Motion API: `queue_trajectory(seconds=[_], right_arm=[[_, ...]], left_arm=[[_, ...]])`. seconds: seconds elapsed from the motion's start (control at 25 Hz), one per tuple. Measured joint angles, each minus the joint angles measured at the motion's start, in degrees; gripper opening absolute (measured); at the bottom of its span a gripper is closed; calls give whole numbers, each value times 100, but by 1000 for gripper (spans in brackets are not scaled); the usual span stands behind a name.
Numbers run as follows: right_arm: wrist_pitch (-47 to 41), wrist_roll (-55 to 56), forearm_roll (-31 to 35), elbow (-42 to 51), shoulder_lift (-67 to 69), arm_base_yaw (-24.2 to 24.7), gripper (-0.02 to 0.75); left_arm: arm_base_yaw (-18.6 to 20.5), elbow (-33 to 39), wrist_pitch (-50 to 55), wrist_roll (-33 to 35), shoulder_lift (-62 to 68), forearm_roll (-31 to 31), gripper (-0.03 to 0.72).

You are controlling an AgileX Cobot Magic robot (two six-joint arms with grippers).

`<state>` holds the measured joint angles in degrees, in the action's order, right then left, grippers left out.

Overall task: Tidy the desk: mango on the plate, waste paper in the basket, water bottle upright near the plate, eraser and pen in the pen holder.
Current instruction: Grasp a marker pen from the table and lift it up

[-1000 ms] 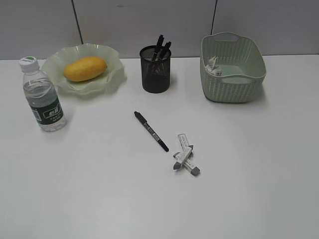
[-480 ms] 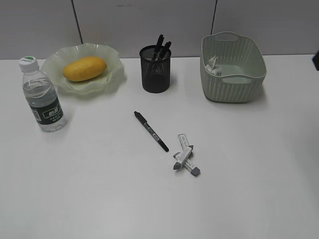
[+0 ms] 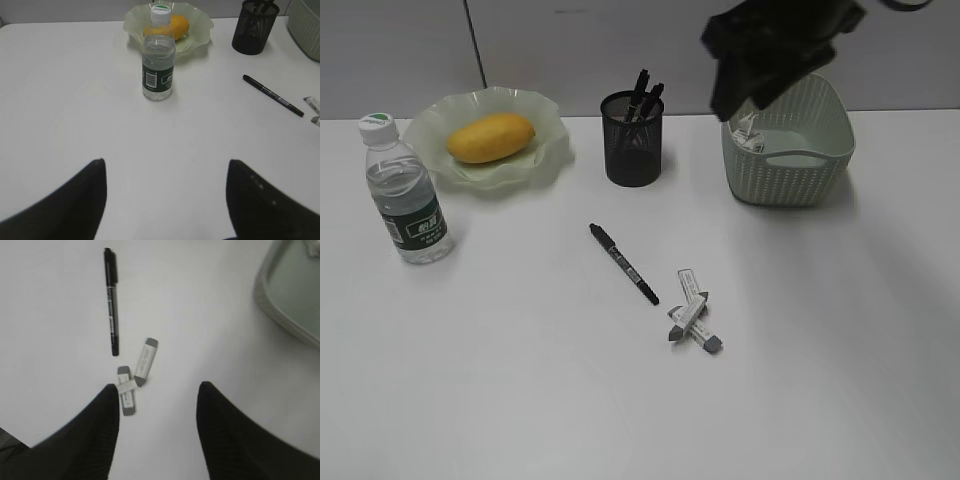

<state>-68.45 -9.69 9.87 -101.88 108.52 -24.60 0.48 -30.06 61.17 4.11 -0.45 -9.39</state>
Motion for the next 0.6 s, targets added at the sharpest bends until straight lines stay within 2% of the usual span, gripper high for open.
queue_trajectory(seconds=[0.32, 0.6], right_arm=[[-54, 24, 55, -1881, 1994, -852, 406], [-66, 27, 114, -2786, 3106, -1098, 405]], left_arm=[[0, 1, 0, 0, 0, 0, 570], [0, 1, 0, 0, 0, 0, 570]])
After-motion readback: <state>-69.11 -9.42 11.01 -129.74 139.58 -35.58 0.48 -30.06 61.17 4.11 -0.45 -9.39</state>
